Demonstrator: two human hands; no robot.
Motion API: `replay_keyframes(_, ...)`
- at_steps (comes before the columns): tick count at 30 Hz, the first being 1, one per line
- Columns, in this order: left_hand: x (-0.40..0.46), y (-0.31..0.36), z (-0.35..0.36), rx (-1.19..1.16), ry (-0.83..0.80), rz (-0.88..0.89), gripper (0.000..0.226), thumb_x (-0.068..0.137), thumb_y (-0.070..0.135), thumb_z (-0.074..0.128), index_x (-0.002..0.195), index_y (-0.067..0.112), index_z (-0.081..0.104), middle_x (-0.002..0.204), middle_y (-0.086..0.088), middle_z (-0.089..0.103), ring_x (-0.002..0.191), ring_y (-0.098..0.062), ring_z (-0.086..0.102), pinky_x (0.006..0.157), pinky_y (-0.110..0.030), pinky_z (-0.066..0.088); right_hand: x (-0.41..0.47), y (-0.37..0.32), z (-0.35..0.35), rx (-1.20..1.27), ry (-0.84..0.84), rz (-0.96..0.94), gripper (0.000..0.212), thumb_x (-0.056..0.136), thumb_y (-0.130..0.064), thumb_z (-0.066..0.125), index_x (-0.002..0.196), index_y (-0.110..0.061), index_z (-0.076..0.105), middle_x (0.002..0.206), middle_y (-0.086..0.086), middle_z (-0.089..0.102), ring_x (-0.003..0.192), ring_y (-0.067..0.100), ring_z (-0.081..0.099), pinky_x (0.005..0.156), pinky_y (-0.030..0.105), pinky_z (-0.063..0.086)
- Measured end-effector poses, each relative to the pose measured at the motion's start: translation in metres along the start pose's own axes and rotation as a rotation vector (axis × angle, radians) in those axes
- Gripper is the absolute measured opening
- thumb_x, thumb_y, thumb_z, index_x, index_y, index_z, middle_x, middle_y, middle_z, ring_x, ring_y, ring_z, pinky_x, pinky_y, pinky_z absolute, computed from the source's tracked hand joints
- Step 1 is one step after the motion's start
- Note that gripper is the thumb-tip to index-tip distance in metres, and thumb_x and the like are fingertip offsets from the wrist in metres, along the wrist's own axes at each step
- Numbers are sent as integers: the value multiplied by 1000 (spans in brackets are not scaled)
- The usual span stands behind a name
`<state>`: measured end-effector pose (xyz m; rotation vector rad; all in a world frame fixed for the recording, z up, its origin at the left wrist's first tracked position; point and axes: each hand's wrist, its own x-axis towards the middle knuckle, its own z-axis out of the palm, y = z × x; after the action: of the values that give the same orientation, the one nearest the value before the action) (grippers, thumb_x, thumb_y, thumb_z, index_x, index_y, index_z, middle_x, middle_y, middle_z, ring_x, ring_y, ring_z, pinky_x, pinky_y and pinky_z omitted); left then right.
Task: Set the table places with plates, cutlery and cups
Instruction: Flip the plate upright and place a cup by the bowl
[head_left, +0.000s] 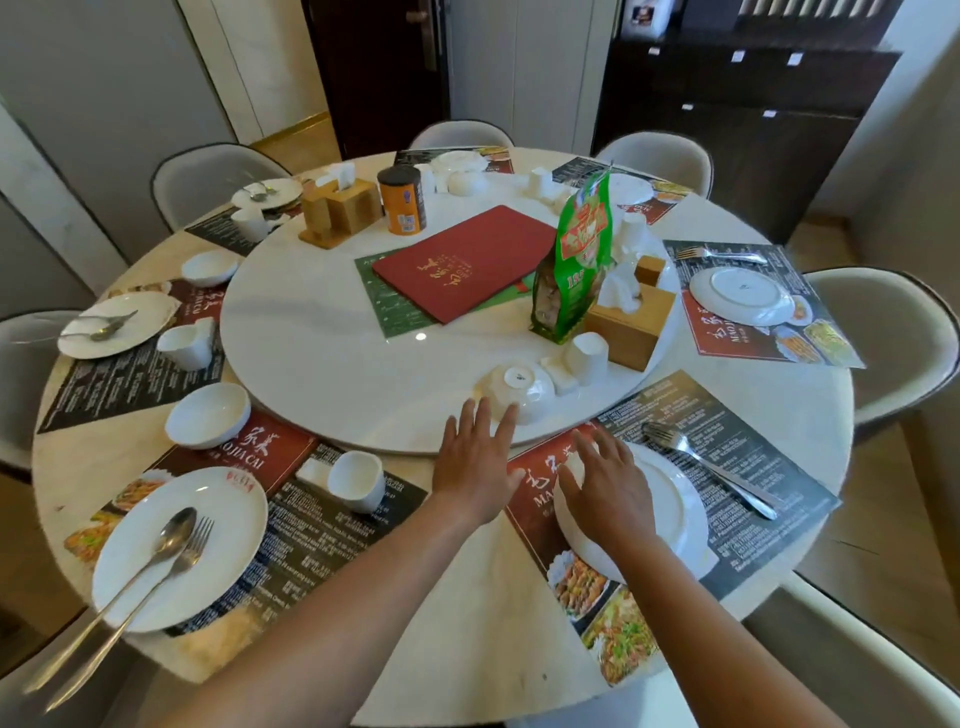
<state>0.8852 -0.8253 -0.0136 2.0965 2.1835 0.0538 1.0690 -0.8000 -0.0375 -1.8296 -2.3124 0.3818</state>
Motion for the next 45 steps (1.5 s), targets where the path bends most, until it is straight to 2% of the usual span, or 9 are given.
replay_keyframes(8, 77, 1, 14, 164, -14, 162, 100, 91, 42, 69, 161, 23, -1, 167, -16, -2, 154, -38, 0, 123, -52, 14, 60, 8, 6, -83, -117, -17, 55, 102, -44, 39, 152, -26, 30, 162, 1, 27, 149, 28, 23, 113, 48, 37)
replay_keyframes(12, 83, -3, 27, 145, -6, 179, 84, 97, 27, 59, 161, 22, 5, 164, -19, 9, 152, -39, 8, 121, -50, 20, 73, 8, 9, -108, -155, -47, 50, 102, -38, 39, 149, -25, 32, 156, 1, 31, 143, 29, 29, 107, 47, 42)
replay_keyframes(17, 74, -7, 41, 221, 210, 267, 63, 85, 21, 72, 144, 17, 49, 125, -19, 55, 118, -41, 53, 95, -48, 50, 71, 11, 13, -126, -138, -59, 55, 103, -38, 37, 154, -25, 25, 161, 0, 25, 145, 28, 27, 110, 46, 39)
replay_keyframes(23, 53, -2, 37, 291, 313, 299, 59, 80, 23, 64, 138, 17, 58, 109, -15, 62, 99, -35, 60, 70, -41, 53, 45, 21, 12, -51, -96, 59, 76, 96, -53, 48, 158, -26, 11, 165, 3, 18, 151, 26, 19, 117, 49, 32)
replay_keyframes(29, 16, 16, 5, 39, 360, 100, 43, 90, 18, 50, 130, 19, 63, 107, -9, 63, 93, -31, 58, 60, -36, 48, -6, 30, 23, -119, -108, 143, 87, 88, -75, 40, 157, -28, 17, 166, 5, 16, 152, 30, 17, 117, 51, 26)
replay_keyframes(32, -4, 30, -3, -296, 172, -230, 37, 99, 21, 50, 136, 27, 54, 124, -4, 61, 110, -28, 56, 80, -40, 51, -24, 33, 25, -134, -120, 158, 83, 89, -75, 35, 157, -30, 18, 167, 3, 14, 152, 29, 14, 118, 52, 23)
replay_keyframes(35, -14, 36, 1, -646, 83, -606, 31, 99, 18, 43, 126, 25, 56, 122, -6, 65, 103, -31, 60, 84, -39, 53, -41, 41, 24, -138, -119, 149, 80, 90, -75, 32, 157, -32, 18, 167, 1, 13, 153, 27, 10, 120, 54, 16)
replay_keyframes(37, -16, 35, 10, -822, 17, -758, 40, 97, 15, 43, 134, 24, 55, 131, -8, 63, 114, -34, 59, 93, -39, 51, -51, 48, 24, -140, -121, 141, 80, 91, -75, 31, 157, -32, 17, 167, -1, 11, 154, 26, 8, 121, 54, 13)
replay_keyframes(45, -16, 33, 38, -1049, -81, -926, 41, 89, 7, 46, 127, 12, 63, 119, -15, 67, 104, -35, 64, 88, -41, 58, -61, 71, 16, -147, -181, 107, 80, 92, -76, 28, 159, -34, 12, 168, -2, 6, 154, 25, 7, 123, 54, 13)
